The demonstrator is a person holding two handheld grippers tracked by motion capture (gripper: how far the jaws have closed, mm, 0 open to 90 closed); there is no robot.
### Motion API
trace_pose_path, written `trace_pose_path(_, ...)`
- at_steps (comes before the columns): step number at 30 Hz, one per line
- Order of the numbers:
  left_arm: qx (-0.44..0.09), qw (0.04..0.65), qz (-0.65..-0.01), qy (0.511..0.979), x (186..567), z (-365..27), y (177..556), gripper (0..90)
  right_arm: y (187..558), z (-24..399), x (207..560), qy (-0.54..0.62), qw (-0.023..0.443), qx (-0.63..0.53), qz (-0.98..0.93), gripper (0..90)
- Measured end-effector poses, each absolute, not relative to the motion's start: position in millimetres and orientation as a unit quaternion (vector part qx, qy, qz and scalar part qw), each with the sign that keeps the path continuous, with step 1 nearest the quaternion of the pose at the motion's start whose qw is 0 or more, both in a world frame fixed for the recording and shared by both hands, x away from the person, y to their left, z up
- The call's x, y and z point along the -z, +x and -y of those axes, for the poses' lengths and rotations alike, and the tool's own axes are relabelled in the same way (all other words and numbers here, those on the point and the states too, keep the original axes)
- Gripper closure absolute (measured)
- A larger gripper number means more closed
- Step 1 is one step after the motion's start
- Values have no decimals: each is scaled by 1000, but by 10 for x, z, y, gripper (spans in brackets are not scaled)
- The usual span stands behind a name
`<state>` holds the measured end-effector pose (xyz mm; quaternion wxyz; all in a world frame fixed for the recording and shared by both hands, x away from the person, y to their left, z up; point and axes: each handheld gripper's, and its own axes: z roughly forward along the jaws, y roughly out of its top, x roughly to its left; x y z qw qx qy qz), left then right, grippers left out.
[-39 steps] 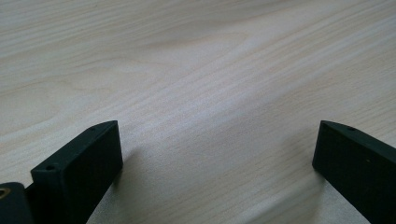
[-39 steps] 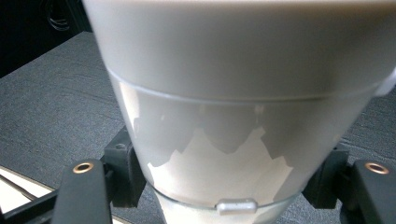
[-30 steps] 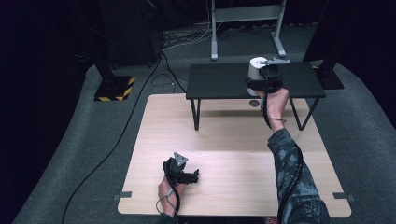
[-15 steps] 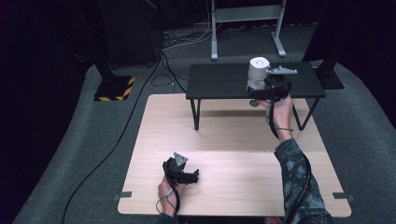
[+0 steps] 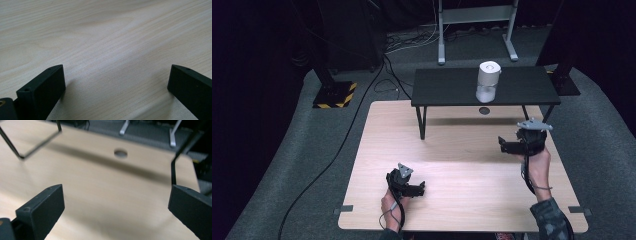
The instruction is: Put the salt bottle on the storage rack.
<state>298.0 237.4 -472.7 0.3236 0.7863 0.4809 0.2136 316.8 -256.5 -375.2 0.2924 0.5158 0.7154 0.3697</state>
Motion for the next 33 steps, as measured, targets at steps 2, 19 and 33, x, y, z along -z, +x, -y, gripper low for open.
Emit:
trace_pose_path(2, -214, 324, -481, 786, 4727, -2374, 2980, 7, 3044, 2654, 3950, 528, 280, -364, -714, 0)
trace_pose_path(19, -212, 324, -483, 786, 4727, -2376, 2985, 6, 2550, 3028, 4856, 610, 230, -359, -668, 0)
trace_pose_path(33, -213, 323, -485, 785, 4726, -2376, 2986, 5, 2600, 2952, 4823, 596, 232, -337, -691, 0)
